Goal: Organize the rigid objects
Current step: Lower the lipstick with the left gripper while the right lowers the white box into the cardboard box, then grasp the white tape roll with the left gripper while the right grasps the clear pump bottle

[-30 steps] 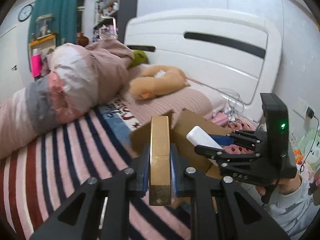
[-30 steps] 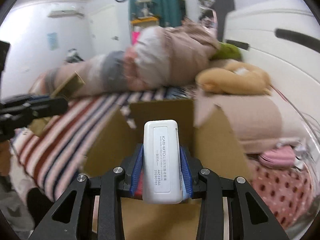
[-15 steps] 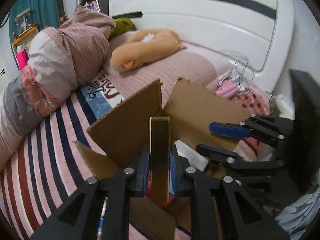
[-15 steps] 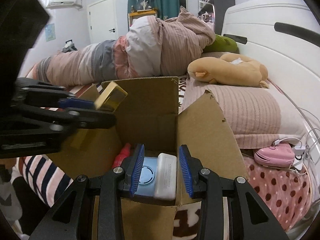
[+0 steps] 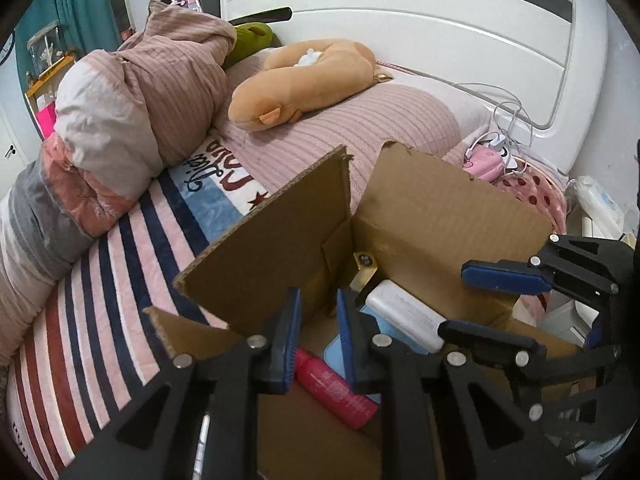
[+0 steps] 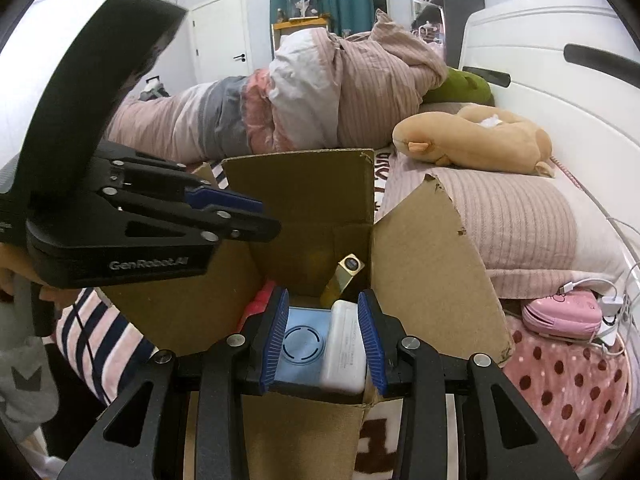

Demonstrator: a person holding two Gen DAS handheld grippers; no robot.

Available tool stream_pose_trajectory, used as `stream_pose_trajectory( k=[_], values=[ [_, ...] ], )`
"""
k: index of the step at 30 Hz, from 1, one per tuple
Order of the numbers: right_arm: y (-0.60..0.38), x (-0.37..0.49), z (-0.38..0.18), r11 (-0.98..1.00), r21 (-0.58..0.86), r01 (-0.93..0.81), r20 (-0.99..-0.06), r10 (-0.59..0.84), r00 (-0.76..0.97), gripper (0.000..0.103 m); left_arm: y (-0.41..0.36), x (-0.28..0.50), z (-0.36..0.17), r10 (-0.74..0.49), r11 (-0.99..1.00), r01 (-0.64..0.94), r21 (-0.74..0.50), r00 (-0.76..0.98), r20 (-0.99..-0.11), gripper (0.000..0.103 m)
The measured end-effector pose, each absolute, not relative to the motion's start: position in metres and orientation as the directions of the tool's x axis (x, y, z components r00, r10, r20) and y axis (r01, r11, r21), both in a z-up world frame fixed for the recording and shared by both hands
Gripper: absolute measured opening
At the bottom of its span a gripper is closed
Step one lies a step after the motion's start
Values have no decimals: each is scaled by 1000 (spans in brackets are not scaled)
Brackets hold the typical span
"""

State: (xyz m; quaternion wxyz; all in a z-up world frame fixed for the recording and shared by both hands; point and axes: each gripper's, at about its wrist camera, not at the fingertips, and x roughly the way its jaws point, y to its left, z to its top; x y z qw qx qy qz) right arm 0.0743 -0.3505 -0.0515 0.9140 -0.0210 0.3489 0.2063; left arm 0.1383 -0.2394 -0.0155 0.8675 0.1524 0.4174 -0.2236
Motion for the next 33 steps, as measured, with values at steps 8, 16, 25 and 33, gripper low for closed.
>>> stream_pose_trajectory(
  k=[8, 16, 25, 33],
  values=[
    [-341, 71, -44, 920, 99, -379, -665, 344, 662, 33, -202, 113, 12, -326, 875, 485, -1, 587, -741, 49],
    [-297, 51, -6, 887, 93, -452, -612, 409, 677, 35, -118, 72, 38, -285, 924, 382, 0, 689, -666, 58],
    [-199, 30, 8, 765, 106, -635, -597, 559, 575, 40, -14, 41, 10, -173, 973, 231, -1, 722, -670, 68],
    [-128, 37, -60, 697, 126, -706, -735, 544, 405, 40, 23, 39, -61, -180, 973, 227, -41, 640, -747, 68]
  ],
)
